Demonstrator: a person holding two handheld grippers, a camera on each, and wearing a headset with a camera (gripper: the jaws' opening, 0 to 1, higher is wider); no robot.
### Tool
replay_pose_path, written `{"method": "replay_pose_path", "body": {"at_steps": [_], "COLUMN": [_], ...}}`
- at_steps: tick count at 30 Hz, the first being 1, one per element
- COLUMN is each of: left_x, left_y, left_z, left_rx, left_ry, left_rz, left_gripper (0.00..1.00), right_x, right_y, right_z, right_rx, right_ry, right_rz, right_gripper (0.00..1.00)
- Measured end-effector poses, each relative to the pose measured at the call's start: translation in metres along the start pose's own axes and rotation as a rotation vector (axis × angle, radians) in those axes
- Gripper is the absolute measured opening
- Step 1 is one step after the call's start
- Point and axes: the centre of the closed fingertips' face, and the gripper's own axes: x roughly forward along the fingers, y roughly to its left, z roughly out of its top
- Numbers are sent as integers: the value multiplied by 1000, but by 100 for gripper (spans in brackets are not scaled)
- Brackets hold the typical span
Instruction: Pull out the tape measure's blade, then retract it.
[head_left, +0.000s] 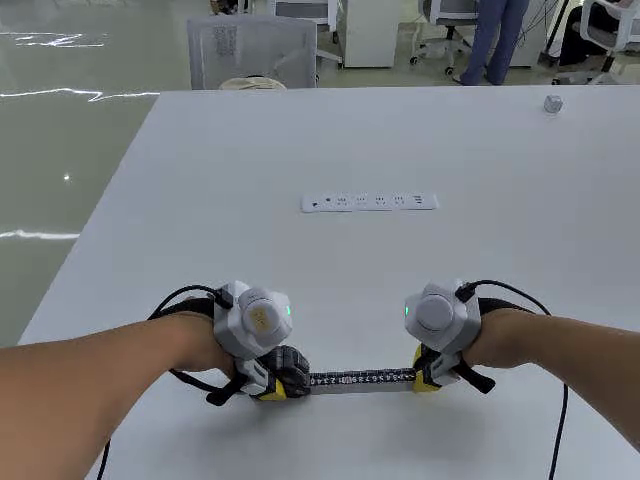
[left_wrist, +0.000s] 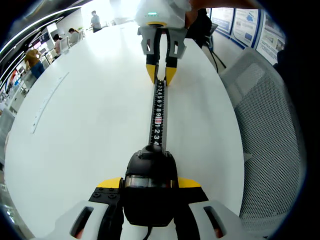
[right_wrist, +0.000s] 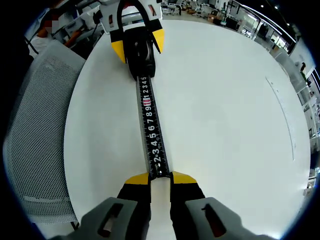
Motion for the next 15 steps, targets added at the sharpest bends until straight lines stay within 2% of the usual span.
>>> {"method": "replay_pose_path", "body": {"at_steps": [15], "left_x": [0], "left_y": [0], "left_z": [0], "left_rx": [-6], "left_ry": [0], "left_rz": [0], "left_gripper": [35], "right_x": [-1], "right_y": [0], "right_z": [-4], "right_rx": [5], "right_ry": [5], "right_rz": [4], "right_gripper": [12]}}
